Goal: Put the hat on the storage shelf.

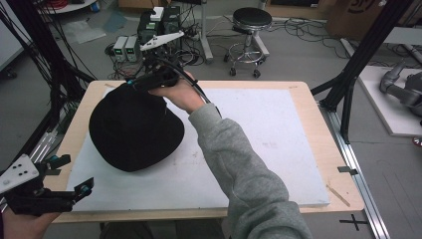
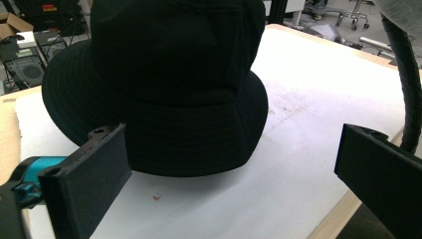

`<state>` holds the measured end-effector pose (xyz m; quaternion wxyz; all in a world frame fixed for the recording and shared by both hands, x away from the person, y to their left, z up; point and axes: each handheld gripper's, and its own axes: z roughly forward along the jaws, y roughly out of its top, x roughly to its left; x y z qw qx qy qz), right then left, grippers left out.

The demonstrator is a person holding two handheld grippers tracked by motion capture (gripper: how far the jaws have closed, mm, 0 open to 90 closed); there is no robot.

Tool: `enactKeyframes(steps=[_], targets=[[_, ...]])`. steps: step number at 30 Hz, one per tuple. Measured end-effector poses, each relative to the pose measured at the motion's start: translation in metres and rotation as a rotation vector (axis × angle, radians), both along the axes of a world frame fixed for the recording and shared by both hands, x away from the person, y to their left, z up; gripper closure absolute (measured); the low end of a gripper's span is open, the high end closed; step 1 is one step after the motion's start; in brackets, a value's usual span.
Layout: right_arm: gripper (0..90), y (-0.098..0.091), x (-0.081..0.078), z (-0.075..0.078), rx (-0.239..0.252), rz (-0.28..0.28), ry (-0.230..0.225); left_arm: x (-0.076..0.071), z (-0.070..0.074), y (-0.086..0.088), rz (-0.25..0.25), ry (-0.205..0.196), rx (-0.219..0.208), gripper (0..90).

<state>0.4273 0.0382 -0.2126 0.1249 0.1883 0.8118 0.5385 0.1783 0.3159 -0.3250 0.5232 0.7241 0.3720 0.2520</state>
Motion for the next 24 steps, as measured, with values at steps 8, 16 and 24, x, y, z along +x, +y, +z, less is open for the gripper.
enactKeyframes(steps=[8,16,24], targets=[[2.7,0.001,-0.004,0.002,0.022,0.011,-0.058,0.000,0.000,0.000,-0.002,0.002,0.000,1.8],[2.6,-0.003,-0.006,0.003,0.015,0.006,-0.056,0.000,-0.001,-0.001,-0.003,0.003,0.002,1.8],[2.7,-0.019,-0.005,0.006,0.008,-0.040,-0.019,0.002,-0.002,-0.003,-0.002,0.005,0.000,1.7]])
